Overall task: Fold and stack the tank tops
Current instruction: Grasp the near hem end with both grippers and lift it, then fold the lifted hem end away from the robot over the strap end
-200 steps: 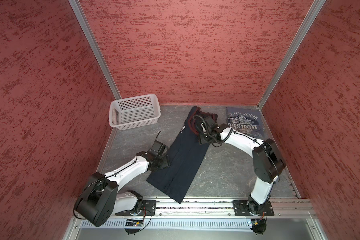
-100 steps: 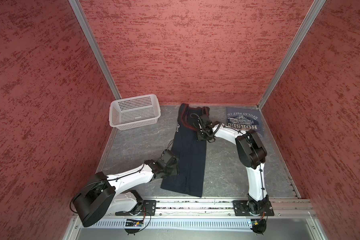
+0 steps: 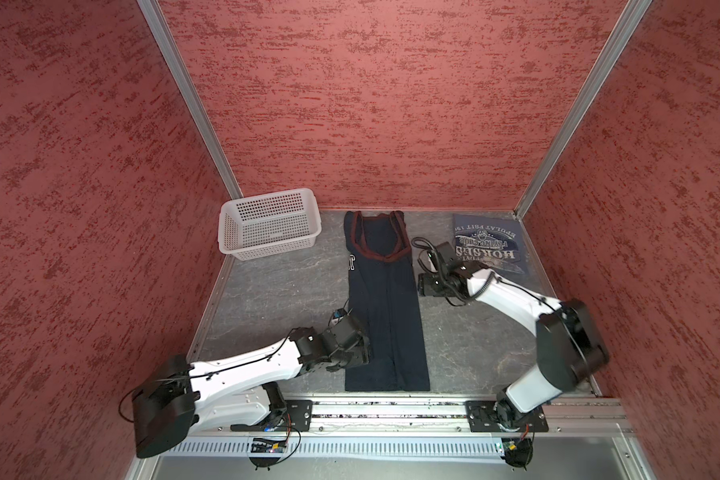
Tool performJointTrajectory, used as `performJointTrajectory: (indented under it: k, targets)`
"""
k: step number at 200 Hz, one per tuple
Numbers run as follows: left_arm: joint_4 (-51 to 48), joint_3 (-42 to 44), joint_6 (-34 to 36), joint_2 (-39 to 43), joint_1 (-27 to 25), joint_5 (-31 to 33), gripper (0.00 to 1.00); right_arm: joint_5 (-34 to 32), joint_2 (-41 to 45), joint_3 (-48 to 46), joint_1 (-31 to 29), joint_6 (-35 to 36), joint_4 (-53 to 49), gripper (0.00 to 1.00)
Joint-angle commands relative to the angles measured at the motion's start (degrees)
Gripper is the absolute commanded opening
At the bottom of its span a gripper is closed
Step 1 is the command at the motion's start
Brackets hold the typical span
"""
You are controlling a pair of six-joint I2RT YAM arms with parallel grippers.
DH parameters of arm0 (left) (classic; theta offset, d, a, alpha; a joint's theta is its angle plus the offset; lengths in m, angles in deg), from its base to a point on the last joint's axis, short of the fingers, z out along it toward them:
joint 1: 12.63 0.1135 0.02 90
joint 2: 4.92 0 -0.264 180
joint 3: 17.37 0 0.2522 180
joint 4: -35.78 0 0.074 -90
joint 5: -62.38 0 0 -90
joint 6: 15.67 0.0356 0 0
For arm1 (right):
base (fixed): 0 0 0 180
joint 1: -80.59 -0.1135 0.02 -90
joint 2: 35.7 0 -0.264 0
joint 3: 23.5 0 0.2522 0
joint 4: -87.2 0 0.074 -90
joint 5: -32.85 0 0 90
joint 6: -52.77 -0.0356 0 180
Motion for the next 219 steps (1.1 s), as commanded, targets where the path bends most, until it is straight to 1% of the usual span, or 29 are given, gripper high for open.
performJointTrajectory:
  k: [1,27,54,78,96,119,146,170,188,201,219]
  targets:
    - [-9.2,2.4,-3.7,4.5,-0.5,0.5,0.75,4.5,7.8,-9.9,-3.8,-8.0,-0.4,0.67]
    - [-8.0,6.5,-5.8,8.8,-0.8,-2.9,0.74,8.8,17.7,-19.1,-9.1,-16.6,-0.6,0.62]
    - [-3.6,9.5,-7.6,9.0,-2.1,-6.1,0.69,12.3,25.5,-26.0,-14.7,-25.3,1.3,0.57]
    - [-1.4,10.5,-9.6,7.9,-4.3,-5.7,0.64,13.1,28.9,-30.1,-18.9,-30.7,2.0,0.53]
    - [1.4,11.4,-10.3,6.6,-5.3,-5.9,0.60,13.5,29.7,-32.7,-21.3,-33.5,3.1,0.49]
    - [4.9,12.2,-10.8,4.4,-6.0,-6.0,0.58,13.7,30.4,-35.6,-24.1,-36.8,5.4,0.46]
    - [7.6,12.4,-10.9,1.7,-6.5,-5.6,0.55,14.0,30.1,-37.3,-26.5,-39.0,8.4,0.42]
    - [10.1,12.5,-10.8,-1.1,-6.5,-6.0,0.49,13.5,29.4,-37.4,-27.4,-39.3,9.6,0.34]
    - [10.7,12.0,-10.4,-2.4,-6.9,-5.8,0.41,13.0,29.0,-37.2,-27.4,-39.1,10.3,0.25]
    - [10.7,11.5,-10.1,-2.6,-7.0,-5.5,0.31,12.8,28.6,-36.4,-27.5,-38.5,10.4,0.16]
    - [10.5,10.6,-9.6,-2.1,-7.0,-4.6,0.18,11.4,27.8,-33.7,-27.4,-36.5,8.5,0.08]
